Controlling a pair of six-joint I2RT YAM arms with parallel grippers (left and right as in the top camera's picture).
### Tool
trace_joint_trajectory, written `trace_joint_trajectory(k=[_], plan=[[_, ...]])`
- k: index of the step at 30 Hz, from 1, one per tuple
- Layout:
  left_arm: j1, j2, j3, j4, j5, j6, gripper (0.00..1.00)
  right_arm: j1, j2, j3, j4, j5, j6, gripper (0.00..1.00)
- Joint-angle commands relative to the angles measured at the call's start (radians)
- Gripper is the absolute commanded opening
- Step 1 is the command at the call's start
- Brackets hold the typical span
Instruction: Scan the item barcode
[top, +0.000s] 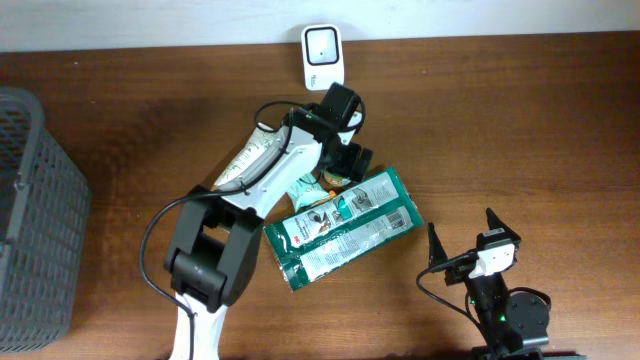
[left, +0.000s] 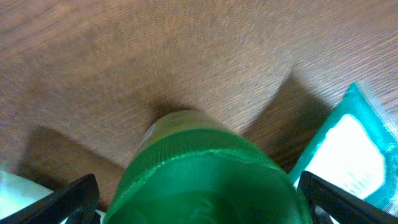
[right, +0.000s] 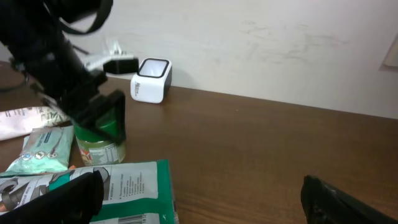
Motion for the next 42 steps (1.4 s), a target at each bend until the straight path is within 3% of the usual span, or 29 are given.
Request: trace_joint_trajectory(k=[1, 5, 8, 11, 15, 19, 42], plan=[[0.016, -0.164, 0.122, -0.053, 0.001, 0.078, 0.99, -0.004, -0.007, -0.007, 0.000, 0.001, -0.003, 0.98], [0.179, -0.315, 0.225, -0.243, 0.057, 0.205, 0.99, -0.004, -0.007, -0.007, 0.000, 0.001, -0.003, 0.98], [0.410, -0.390, 0.239, -0.368, 0.093, 0.242, 0.99, -0.004, -0.007, -0.007, 0.000, 0.001, -0.003, 0.98], [0.595, -0.392, 0.238, -0.438, 0.150, 0.284, 0.99, -0.004, -0.007, -0.007, 0.000, 0.001, -0.003, 0.98], [0.712, -0.392, 0.238, -0.459, 0.138, 0.284, 0.99, -0.004, -0.007, -0.007, 0.000, 0.001, -0.003, 0.98], [0.739, -0.392, 0.238, -0.476, 0.003, 0.280, 0.99, -0.004, -0.007, -0.007, -0.001, 0.001, -0.003, 0.98], [0.739, -0.392, 0.238, -0.478, 0.001, 0.280, 0.99, -0.004, -0.006, -0.007, -0.002, -0.002, -0.003, 0.98]])
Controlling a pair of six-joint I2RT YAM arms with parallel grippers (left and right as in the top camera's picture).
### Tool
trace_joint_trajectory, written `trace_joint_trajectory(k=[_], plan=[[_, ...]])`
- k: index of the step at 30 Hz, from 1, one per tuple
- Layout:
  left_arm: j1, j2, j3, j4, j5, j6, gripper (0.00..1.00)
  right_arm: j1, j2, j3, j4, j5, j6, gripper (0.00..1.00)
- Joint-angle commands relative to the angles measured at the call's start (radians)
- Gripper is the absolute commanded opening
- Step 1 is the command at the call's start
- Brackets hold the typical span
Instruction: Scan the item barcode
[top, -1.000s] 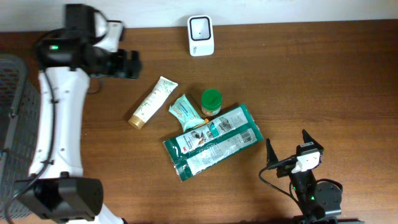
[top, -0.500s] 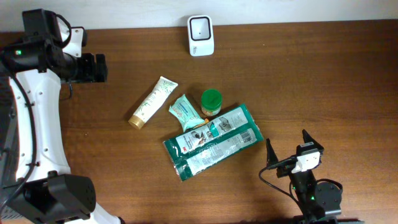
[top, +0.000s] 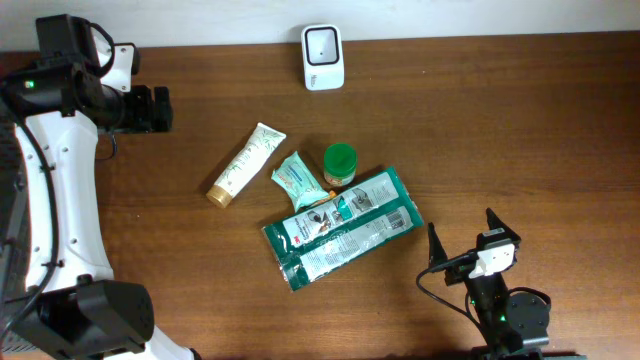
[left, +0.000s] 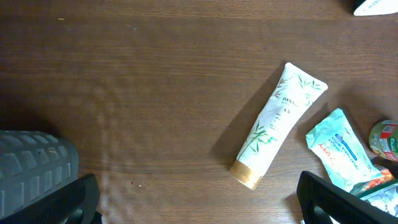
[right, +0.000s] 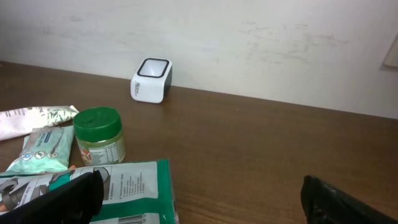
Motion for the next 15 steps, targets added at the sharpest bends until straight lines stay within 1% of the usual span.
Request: trace_joint_trajectory(k=[1, 3, 4, 5, 6, 7, 8, 10, 11, 13, 15], plan=[[0.003, -0.029, 0.014, -0.002, -0.011, 0.013, 0.99, -0.004, -0.006, -0.007, 0.001, -0.023, -0.003, 0.98], [0.003, -0.029, 0.014, -0.002, -0.011, 0.013, 0.99, -0.004, -0.004, 0.003, -0.006, -0.124, -0.002, 0.98], [0.003, -0.029, 0.014, -0.002, -0.011, 0.013, 0.99, -0.004, 0.003, 0.025, -0.020, -0.156, 0.018, 0.98], [0.003, -0.029, 0.014, -0.002, -0.011, 0.013, 0.99, -0.004, 0.023, 0.071, -0.041, -0.164, 0.081, 0.98], [0.003, -0.029, 0.014, -0.002, -0.011, 0.013, 0.99, -0.004, 0.056, 0.125, -0.072, -0.198, 0.095, 0.98], [0.003, -0.029, 0.014, -0.002, -0.011, 0.013, 0.99, -0.004, 0.152, 0.239, -0.150, -0.267, 0.095, 0.98], [0.003, -0.029, 0.014, -0.002, -0.011, 0.013, 0.99, -0.004, 0.229, 0.318, -0.215, -0.304, 0.095, 0.98], [0.003, -0.029, 0.014, -0.002, -0.011, 0.013, 0.99, -0.004, 0.440, 0.510, -0.375, -0.370, 0.095, 0.98], [0.003, -0.029, 0.014, -0.002, -0.011, 0.013, 0.99, -0.004, 0.569, 0.634, -0.482, -0.377, 0.095, 0.98], [0.003, -0.029, 0.014, -0.002, -0.011, 0.013, 0.99, -0.004, 0.769, 0.834, -0.658, -0.377, 0.087, 0.98], [0.003, -0.029, 0.014, -0.002, -0.011, 0.013, 0.99, -0.004, 0.927, 0.985, -0.789, -0.376, 0.087, 0.98]])
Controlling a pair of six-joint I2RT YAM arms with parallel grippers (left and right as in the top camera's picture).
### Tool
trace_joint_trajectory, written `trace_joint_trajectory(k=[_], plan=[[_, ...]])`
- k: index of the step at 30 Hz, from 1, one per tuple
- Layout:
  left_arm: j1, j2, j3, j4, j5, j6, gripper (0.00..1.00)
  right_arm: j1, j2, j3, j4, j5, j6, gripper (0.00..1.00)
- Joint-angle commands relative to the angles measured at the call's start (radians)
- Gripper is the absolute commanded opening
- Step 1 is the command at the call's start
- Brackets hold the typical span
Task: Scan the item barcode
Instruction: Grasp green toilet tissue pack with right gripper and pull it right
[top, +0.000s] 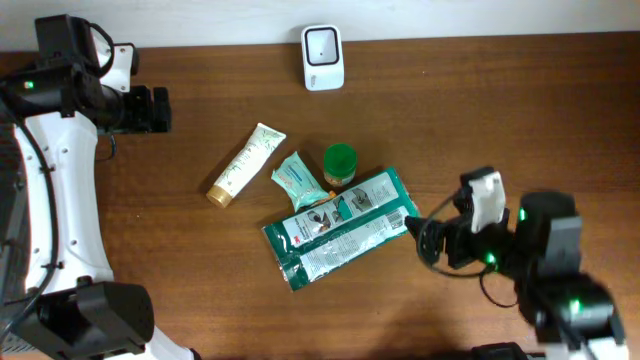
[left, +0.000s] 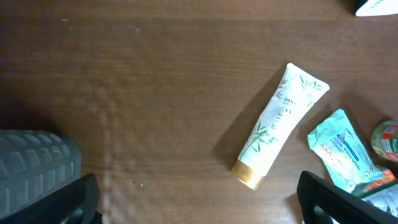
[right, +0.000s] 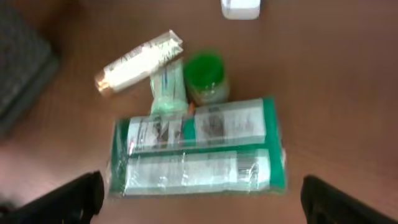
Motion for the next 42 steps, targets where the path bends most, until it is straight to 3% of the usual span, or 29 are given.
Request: trace_joint_trajectory(k=[1, 4, 6, 11, 15, 19, 23, 26, 30, 34, 38, 42], plan=[[0.003, -0.025, 0.014, -0.002, -0.003, 0.013, 0.99, -0.004, 0.187, 0.176, -0.092, -0.014, 0.001, 0.98], [0.003, -0.025, 0.014, -0.002, -0.003, 0.013, 0.99, -0.004, 0.381, 0.186, -0.043, -0.049, -0.003, 0.98], [0.003, -0.025, 0.014, -0.002, -0.003, 0.013, 0.99, -0.004, 0.459, 0.186, -0.041, -0.048, -0.108, 0.99], [0.003, -0.025, 0.014, -0.002, -0.003, 0.013, 0.99, -0.006, 0.676, 0.228, -0.035, -0.032, -0.121, 0.96], [0.003, -0.025, 0.014, -0.002, -0.003, 0.013, 0.99, -0.006, 0.756, 0.257, -0.029, 0.017, -0.127, 0.87], [0.003, -0.025, 0.014, -0.002, -0.003, 0.013, 0.99, -0.004, 0.800, 0.257, -0.025, 0.019, -0.124, 0.87], [0.003, -0.025, 0.014, -0.002, -0.003, 0.013, 0.99, 0.007, 0.800, 0.257, -0.032, 0.011, 0.022, 0.81], [0.003, -0.025, 0.014, -0.002, -0.003, 0.013, 0.99, 0.104, 0.800, 0.257, -0.035, -0.011, 0.147, 0.80], [0.003, -0.025, 0.014, -0.002, -0.003, 0.013, 0.99, 0.349, 0.803, 0.248, 0.056, 0.140, 0.557, 0.69], [0.003, -0.025, 0.014, -0.002, -0.003, 0.013, 0.99, 0.594, 0.863, 0.248, 0.365, 0.163, 0.620, 0.69], [0.003, -0.025, 0.014, -0.002, -0.003, 0.013, 0.99, 0.711, 1.033, 0.249, 0.601, 0.163, 0.603, 0.70], [0.003, -0.025, 0.014, -0.002, -0.003, 0.013, 0.99, 0.713, 1.096, 0.251, 0.630, 0.183, 0.603, 0.68]])
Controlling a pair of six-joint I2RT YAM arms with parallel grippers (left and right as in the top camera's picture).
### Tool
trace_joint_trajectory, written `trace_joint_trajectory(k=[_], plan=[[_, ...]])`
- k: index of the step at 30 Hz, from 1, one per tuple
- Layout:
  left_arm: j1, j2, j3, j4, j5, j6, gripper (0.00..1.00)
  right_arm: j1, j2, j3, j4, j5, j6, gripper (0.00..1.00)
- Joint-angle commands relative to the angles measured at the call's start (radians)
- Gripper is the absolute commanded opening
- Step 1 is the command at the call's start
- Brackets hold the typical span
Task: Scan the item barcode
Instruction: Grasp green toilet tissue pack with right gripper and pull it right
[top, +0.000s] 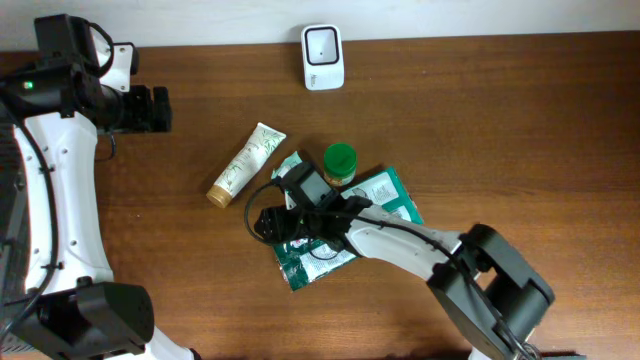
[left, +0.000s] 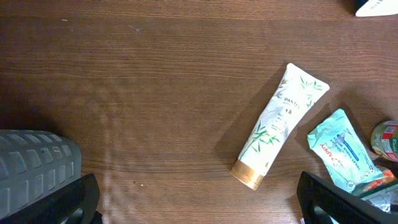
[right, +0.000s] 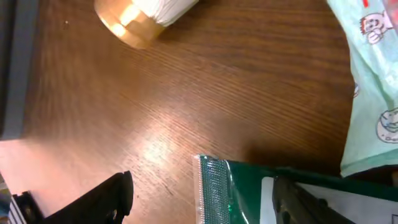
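Note:
The long green and white package (top: 392, 203) lies mid-table, largely covered by my right arm in the overhead view. My right gripper (top: 268, 222) is low at its left end and open. In the right wrist view the package's sealed edge (right: 214, 186) lies between the two fingers (right: 109, 196), with no sign of touching. The white scanner (top: 322, 44) stands at the back edge. My left gripper (top: 150, 108) hangs open at the far back left with nothing in it.
A white tube (top: 245, 163) with a gold cap lies left of the package. A pale green wipes pack (left: 339, 149) and a green-lidded jar (top: 339, 163) sit just behind the package. A grey basket (left: 31, 168) is at the left.
My right gripper was up over the package's right end. It is now low at the package's left end, open, with the sealed edge between its fingers. The left arm has not moved.
First my left gripper stood around the green-lidded jar while the right arm rested at the front right. Then the left arm was at the back left, the jar standing alone. The right arm then appeared over the package, and now sits at its left end.

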Motion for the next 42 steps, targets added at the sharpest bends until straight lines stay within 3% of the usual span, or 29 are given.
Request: trace_joint_trajectory(k=[1, 4, 5, 7, 9, 13, 16, 19, 23, 26, 32, 38, 42], plan=[[0.003, -0.024, 0.014, -0.002, -0.003, 0.013, 0.99, 0.001, 0.012, 0.024, -0.076, 0.020, 0.001, 0.65], [0.003, -0.024, 0.014, -0.002, -0.003, 0.013, 0.99, -0.041, -0.044, 0.204, -0.499, 0.062, -0.129, 0.61], [0.003, -0.024, 0.014, -0.002, -0.003, 0.013, 0.99, -0.062, -0.044, 0.256, -0.712, 0.119, -0.162, 0.62], [0.003, -0.024, 0.014, -0.002, -0.003, 0.013, 0.99, -0.128, -0.043, 0.252, -0.903, 0.129, -0.161, 0.60], [0.003, -0.024, 0.014, -0.002, -0.003, 0.013, 0.99, -0.156, -0.044, 0.253, -0.863, 0.093, -0.188, 0.60], [0.003, -0.024, 0.014, -0.002, -0.003, 0.013, 0.99, -0.039, -0.019, 0.252, -0.433, -0.007, -0.202, 0.60], [0.003, -0.024, 0.014, -0.002, -0.003, 0.013, 0.99, 0.011, 0.108, 0.252, -0.299, 0.028, -0.202, 0.60], [0.003, -0.024, 0.014, -0.002, -0.003, 0.013, 0.99, -0.007, 0.152, 0.261, -0.329, -0.063, -0.202, 0.59], [0.003, -0.024, 0.014, -0.002, -0.003, 0.013, 0.99, -0.076, 0.152, 0.410, -0.769, 0.018, -0.257, 0.59], [0.003, -0.024, 0.014, -0.002, -0.003, 0.013, 0.99, -0.142, 0.148, 0.444, -1.075, 0.184, -0.341, 0.58], [0.003, -0.024, 0.014, -0.002, -0.003, 0.013, 0.99, -0.161, -0.002, 0.444, -1.078, 0.211, -0.340, 0.58], [0.003, -0.024, 0.014, -0.002, -0.003, 0.013, 0.99, 0.000, 0.016, 0.383, -0.849, 0.102, -0.249, 0.54], [0.003, -0.024, 0.014, -0.002, -0.003, 0.013, 0.99, 0.008, 0.058, 0.356, -0.813, 0.079, -0.230, 0.54]])
